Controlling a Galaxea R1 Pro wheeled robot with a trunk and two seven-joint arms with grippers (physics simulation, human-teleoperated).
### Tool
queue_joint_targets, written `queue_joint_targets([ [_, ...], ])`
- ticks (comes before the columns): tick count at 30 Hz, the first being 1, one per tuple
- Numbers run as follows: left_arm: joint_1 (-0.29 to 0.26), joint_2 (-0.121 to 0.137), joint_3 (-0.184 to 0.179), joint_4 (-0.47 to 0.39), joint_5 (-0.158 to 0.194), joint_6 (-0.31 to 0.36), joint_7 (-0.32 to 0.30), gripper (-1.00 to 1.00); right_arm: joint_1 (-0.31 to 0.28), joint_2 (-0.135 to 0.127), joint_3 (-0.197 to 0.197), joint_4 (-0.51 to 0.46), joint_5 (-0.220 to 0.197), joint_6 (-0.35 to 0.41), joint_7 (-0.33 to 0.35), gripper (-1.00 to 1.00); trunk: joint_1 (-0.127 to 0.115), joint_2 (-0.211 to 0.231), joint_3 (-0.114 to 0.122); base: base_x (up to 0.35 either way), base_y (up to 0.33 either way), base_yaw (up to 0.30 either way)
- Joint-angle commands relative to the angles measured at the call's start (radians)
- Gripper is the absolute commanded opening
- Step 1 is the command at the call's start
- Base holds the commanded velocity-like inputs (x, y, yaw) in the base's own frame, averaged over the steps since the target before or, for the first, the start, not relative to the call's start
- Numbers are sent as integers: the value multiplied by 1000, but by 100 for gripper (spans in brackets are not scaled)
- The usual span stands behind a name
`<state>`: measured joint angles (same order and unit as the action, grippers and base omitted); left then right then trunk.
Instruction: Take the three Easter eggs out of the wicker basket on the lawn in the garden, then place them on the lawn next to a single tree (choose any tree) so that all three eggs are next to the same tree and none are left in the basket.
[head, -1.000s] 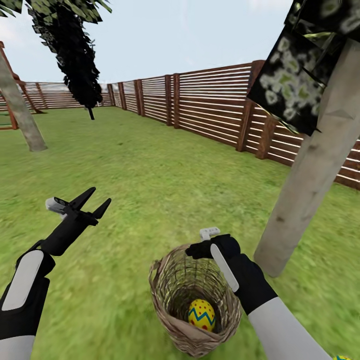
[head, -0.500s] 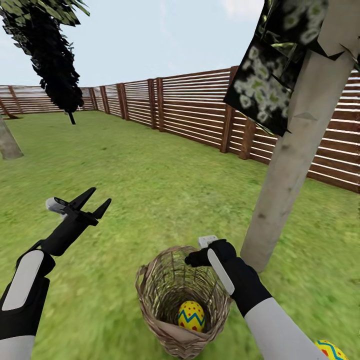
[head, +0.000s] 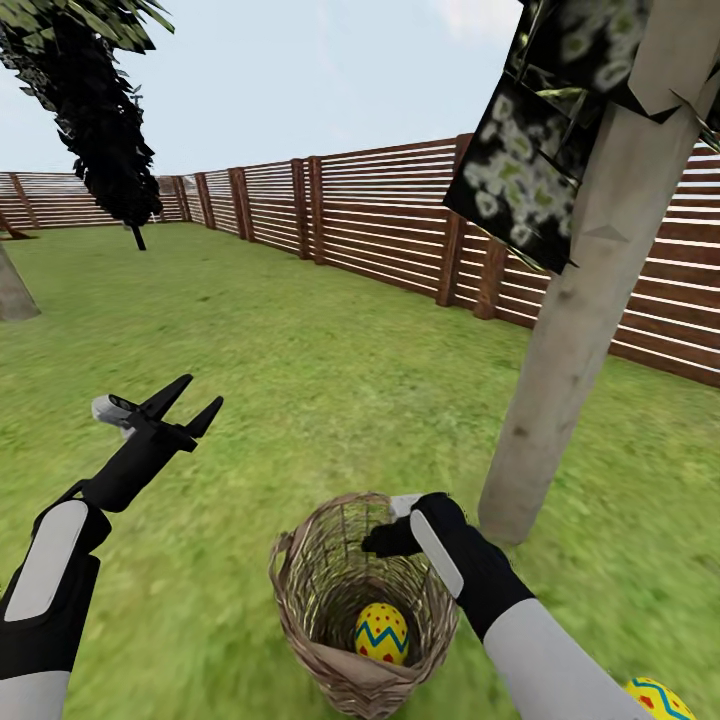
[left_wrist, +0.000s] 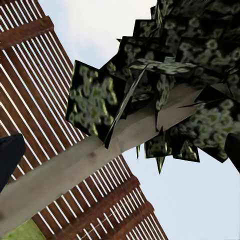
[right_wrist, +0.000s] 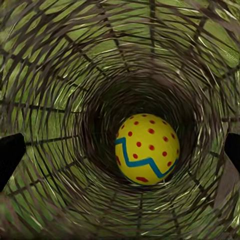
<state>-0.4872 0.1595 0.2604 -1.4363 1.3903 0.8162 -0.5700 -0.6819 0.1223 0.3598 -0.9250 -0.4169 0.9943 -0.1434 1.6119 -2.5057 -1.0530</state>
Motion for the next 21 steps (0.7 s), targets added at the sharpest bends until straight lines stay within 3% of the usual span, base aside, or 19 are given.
queue_joint_targets([
  [1, -1, 0, 1, 0, 3, 6, -1, 100, -1, 2, 15, 0, -10, 3, -11, 100, 0, 0, -1, 74, 178, 0],
  [4, -1, 0, 2, 0, 3, 5, -1, 100, -1, 4, 74, 0, -11, 1, -13, 100, 0, 0, -1, 128, 229, 0],
  [7, -1, 0, 1, 0, 3, 5, -2, 100, -1, 5, 90, 0, -10, -1, -17, 100, 0, 0, -1, 159, 176, 0],
  [16, -1, 1, 2, 0, 1, 3, -2, 100, -1, 4, 93, 7, -1, -5, -37, 100, 0, 0, -1, 18, 18, 0],
  [21, -1, 1, 2, 0, 1, 3, -2, 100, -1, 4, 90, 10, -9, -8, -128, 100, 2, -1, -16, 0, 0, 0],
])
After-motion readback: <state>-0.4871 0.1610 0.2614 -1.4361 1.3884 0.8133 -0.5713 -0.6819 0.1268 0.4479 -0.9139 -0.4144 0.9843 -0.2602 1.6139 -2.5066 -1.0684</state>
